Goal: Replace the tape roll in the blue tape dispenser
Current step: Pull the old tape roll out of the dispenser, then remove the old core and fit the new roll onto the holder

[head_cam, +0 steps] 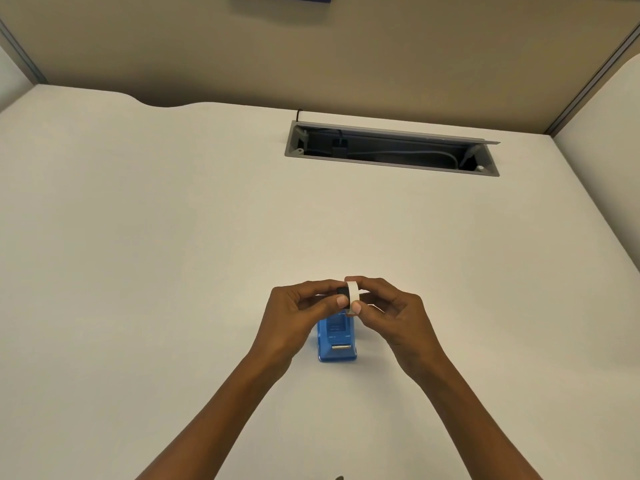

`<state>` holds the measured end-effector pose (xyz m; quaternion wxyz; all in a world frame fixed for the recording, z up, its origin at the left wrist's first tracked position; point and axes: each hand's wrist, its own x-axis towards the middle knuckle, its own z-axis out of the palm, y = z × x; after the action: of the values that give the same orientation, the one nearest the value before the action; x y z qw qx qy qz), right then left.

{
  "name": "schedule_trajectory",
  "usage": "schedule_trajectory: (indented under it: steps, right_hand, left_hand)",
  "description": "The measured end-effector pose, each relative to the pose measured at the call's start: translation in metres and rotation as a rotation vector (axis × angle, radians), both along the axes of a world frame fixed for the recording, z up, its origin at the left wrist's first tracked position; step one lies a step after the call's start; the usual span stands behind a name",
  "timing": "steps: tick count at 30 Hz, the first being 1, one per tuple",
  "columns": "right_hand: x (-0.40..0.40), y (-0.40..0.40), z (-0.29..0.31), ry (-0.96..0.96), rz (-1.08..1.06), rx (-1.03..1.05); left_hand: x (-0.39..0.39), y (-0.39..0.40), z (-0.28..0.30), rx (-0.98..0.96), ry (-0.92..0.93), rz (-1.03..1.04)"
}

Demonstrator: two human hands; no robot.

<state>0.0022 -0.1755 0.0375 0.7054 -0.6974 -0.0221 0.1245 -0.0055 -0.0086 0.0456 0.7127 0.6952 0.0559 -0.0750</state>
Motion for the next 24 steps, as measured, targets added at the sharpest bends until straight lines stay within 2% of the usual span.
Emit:
schedule_trajectory:
  steps: [8, 14, 18, 24]
  right_hand:
    - [0.000, -0.004, -0.004, -0.072, 0.056, 0.029]
    - [0.020, -0.007, -0.001, -0.066, -0.005, 0.033]
    - [0.050, -0.001, -0.007, -0.115, -0.107, -0.220]
    - [0.082, 0.022, -0.030, -0.210, -0.066, -0.529]
  left_hand:
    - [-0.001, 0.001, -0.005, -0.107, 0.097, -0.019]
    - [-0.002, 0.004, -0.009, -0.211, 0.175, 0.100]
    - [-0.001, 0.007, -0.009, -0.232, 0.188, 0.155]
    - [-0.001, 0.010, -0.011, -0.252, 0.173, 0.186]
